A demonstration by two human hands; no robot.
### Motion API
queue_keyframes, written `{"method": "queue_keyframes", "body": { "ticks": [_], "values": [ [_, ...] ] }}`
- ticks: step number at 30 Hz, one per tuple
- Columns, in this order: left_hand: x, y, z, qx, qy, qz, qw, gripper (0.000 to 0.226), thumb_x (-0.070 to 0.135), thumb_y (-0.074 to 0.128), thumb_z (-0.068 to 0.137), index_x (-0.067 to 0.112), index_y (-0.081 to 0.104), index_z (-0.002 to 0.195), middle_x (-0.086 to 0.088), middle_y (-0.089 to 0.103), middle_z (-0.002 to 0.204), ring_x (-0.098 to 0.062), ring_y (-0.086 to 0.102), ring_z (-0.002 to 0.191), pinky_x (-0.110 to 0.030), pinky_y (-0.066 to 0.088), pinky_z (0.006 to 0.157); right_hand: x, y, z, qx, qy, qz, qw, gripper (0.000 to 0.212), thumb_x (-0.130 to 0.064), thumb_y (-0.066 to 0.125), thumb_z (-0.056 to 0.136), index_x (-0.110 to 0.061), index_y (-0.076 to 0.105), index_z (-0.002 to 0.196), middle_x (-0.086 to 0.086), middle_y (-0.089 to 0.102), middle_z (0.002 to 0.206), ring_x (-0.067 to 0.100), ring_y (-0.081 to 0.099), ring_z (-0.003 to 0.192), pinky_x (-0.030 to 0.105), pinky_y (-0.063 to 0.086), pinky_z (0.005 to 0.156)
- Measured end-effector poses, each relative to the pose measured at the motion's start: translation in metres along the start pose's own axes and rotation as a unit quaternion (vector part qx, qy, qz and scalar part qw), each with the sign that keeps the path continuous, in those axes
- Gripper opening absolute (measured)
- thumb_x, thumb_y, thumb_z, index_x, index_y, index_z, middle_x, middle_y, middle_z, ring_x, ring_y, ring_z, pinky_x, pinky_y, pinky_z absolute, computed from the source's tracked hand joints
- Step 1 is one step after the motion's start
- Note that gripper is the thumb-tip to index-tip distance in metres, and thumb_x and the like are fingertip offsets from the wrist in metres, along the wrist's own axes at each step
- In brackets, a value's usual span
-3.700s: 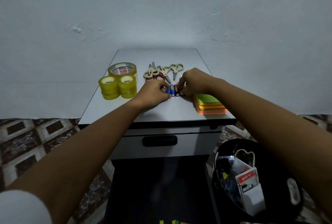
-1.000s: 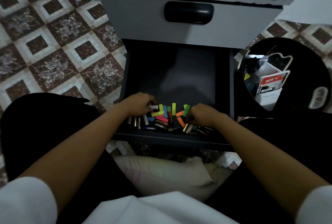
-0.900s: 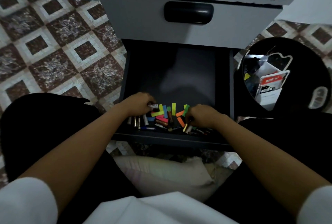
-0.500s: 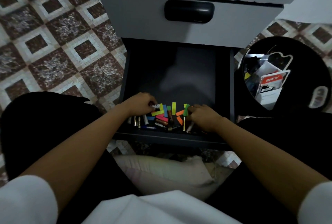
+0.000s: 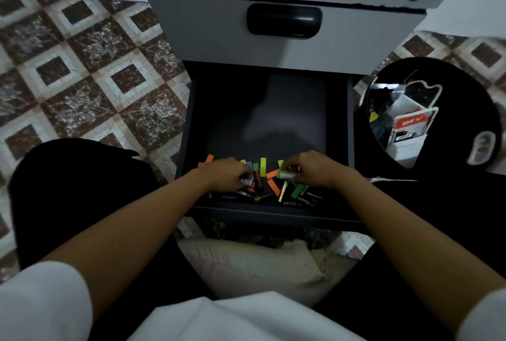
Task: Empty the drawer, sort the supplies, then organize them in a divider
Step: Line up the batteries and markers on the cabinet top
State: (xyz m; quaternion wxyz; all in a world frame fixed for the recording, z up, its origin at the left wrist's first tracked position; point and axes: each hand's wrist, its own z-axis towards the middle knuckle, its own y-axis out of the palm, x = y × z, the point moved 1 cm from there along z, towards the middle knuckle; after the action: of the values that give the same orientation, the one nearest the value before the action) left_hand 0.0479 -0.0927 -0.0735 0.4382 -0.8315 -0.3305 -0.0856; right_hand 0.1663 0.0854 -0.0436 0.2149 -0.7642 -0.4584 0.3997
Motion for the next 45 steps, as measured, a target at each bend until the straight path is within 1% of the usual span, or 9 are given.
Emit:
{"method": "queue_keyframes", "body": {
  "ticks": [5, 9, 16, 21, 23, 26, 35, 40, 45],
  "values": [
    [0.006, 0.005, 0.003, -0.003, 0.002, 0.032, 0.999, 0.015, 0.023, 0.052, 0.092, 0.012, 0.059, 0.1, -0.007, 0.059, 0.098, -0.021, 0.055, 0.094, -0.028, 0.038, 0.071, -0.004, 0.002, 0.0, -0.006, -0.001, 0.013, 1.0, 0.035, -0.033, 0.052, 0.094, -0.007, 0.067, 0.111, 0.008, 0.065, 0.11, 0.017, 0.058, 0.095, 0.02, 0.033, 0.072],
    [0.01, 0.009, 0.006, 0.008, -0.016, 0.045, 0.999, 0.024, 0.024, 0.055, 0.092, 0.01, 0.058, 0.111, -0.011, 0.059, 0.111, -0.025, 0.055, 0.103, -0.028, 0.037, 0.074, -0.001, 0.007, 0.002, -0.006, 0.006, 0.018, 1.0, 0.028, -0.027, 0.056, 0.092, -0.007, 0.066, 0.107, 0.009, 0.063, 0.109, 0.019, 0.057, 0.097, 0.024, 0.038, 0.075],
    [0.008, 0.008, 0.007, 0.015, -0.019, 0.061, 0.998, 0.02, 0.027, 0.053, 0.093, 0.014, 0.061, 0.105, -0.006, 0.062, 0.103, -0.022, 0.057, 0.094, -0.028, 0.036, 0.07, -0.001, 0.016, 0.007, -0.008, -0.011, -0.023, 1.0, 0.03, -0.033, 0.054, 0.093, -0.01, 0.067, 0.106, 0.006, 0.062, 0.108, 0.02, 0.058, 0.097, 0.029, 0.045, 0.078],
    [-0.004, -0.004, 0.006, 0.061, -0.057, -0.093, 0.992, 0.024, 0.027, 0.058, 0.091, 0.007, 0.067, 0.102, -0.004, 0.066, 0.098, -0.021, 0.061, 0.091, -0.032, 0.046, 0.077, -0.002, 0.027, 0.012, -0.005, -0.046, -0.132, 0.99, 0.031, -0.04, 0.049, 0.094, -0.02, 0.065, 0.112, 0.005, 0.056, 0.116, 0.025, 0.049, 0.109, 0.032, 0.041, 0.082],
    [-0.007, -0.011, 0.004, 0.082, -0.088, -0.22, 0.968, 0.021, 0.021, 0.064, 0.088, 0.009, 0.068, 0.104, -0.002, 0.066, 0.094, -0.018, 0.061, 0.088, -0.029, 0.047, 0.077, -0.003, 0.03, 0.013, -0.008, -0.063, -0.17, 0.983, 0.03, -0.036, 0.049, 0.094, -0.021, 0.063, 0.115, 0.003, 0.053, 0.12, 0.025, 0.045, 0.113, 0.031, 0.037, 0.081],
    [-0.01, -0.017, 0.0, 0.086, -0.134, -0.412, 0.897, 0.024, 0.018, 0.065, 0.087, 0.008, 0.066, 0.108, -0.002, 0.065, 0.091, -0.015, 0.059, 0.085, -0.032, 0.05, 0.08, -0.005, 0.032, 0.014, -0.008, -0.072, -0.204, 0.976, 0.028, -0.029, 0.049, 0.094, -0.02, 0.062, 0.117, 0.001, 0.051, 0.122, 0.024, 0.042, 0.114, 0.032, 0.033, 0.082],
    [-0.004, -0.026, -0.006, 0.063, -0.177, -0.653, 0.733, 0.004, 0.01, 0.062, 0.086, 0.011, 0.065, 0.089, -0.001, 0.07, 0.073, -0.01, 0.067, 0.067, -0.023, 0.049, 0.069, -0.007, 0.035, 0.015, -0.011, -0.099, -0.265, 0.959, 0.028, -0.031, 0.045, 0.096, -0.023, 0.062, 0.116, -0.004, 0.051, 0.13, 0.021, 0.039, 0.12, 0.034, 0.034, 0.093],
    [0.0, -0.032, -0.009, 0.056, -0.174, -0.697, 0.693, 0.004, 0.01, 0.062, 0.086, 0.01, 0.064, 0.09, -0.003, 0.067, 0.078, -0.011, 0.066, 0.065, -0.025, 0.049, 0.067, -0.002, 0.035, 0.014, -0.013, -0.06, -0.193, 0.979, 0.025, -0.028, 0.049, 0.094, -0.016, 0.062, 0.112, 0.006, 0.058, 0.118, 0.023, 0.05, 0.113, 0.034, 0.04, 0.091],
    [0.006, -0.039, -0.014, 0.071, -0.163, -0.704, 0.687, 0.004, 0.009, 0.062, 0.085, 0.01, 0.063, 0.089, -0.004, 0.067, 0.079, -0.01, 0.065, 0.066, -0.022, 0.05, 0.062, -0.002, 0.02, 0.007, 0.011, 0.005, 0.061, 0.998, 0.024, -0.029, 0.058, 0.091, -0.01, 0.069, 0.098, 0.007, 0.067, 0.092, 0.013, 0.057, 0.074, 0.025, 0.043, 0.067]
  ]
}}
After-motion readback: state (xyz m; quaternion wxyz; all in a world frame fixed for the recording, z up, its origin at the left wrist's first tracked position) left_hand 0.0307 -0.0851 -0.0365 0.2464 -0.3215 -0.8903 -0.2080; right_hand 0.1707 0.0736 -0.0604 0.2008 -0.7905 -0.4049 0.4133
